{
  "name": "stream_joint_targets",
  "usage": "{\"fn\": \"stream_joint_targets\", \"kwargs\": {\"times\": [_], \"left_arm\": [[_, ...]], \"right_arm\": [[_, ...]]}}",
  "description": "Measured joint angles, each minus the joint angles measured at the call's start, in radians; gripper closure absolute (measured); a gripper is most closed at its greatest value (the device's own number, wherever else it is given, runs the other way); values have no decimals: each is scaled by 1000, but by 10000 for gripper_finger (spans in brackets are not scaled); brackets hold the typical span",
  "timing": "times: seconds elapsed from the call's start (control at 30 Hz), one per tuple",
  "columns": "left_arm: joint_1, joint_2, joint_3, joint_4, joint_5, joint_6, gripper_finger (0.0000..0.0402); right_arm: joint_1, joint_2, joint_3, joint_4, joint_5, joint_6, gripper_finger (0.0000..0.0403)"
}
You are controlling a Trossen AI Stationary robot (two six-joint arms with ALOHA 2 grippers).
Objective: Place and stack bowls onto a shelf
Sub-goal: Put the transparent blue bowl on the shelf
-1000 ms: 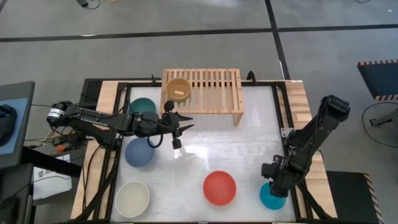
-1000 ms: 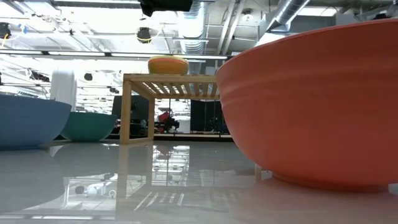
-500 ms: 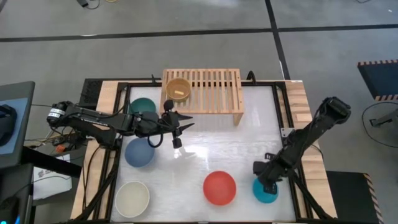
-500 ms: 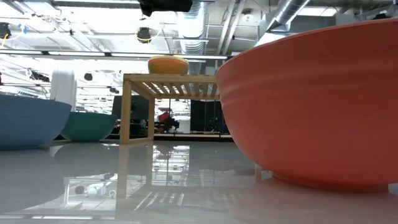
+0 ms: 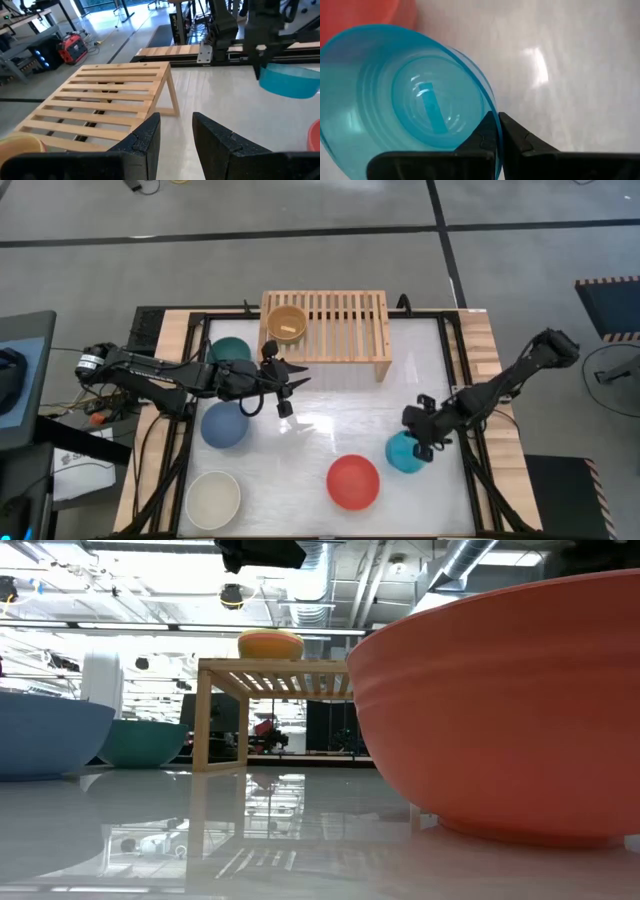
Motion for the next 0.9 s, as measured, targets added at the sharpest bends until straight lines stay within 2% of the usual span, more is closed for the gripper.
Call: {"fn": "stream_joint_targets", "kwargs": {"times": [0.17, 0.57, 0.7, 0.9], "left_arm": [[0, 0, 0, 0, -18, 3, 301], [17, 0, 0, -30, -53, 5, 301], [17, 0, 0, -62, -53, -1, 301], [17, 0, 0, -76, -53, -10, 301]], "right_arm": [[-156, -15, 32, 84, 15, -151, 375], [-599, 11, 289, 314, 58, -488, 375], [-760, 71, 352, 334, 56, -509, 375], [-957, 215, 442, 294, -49, -507, 374]]}}
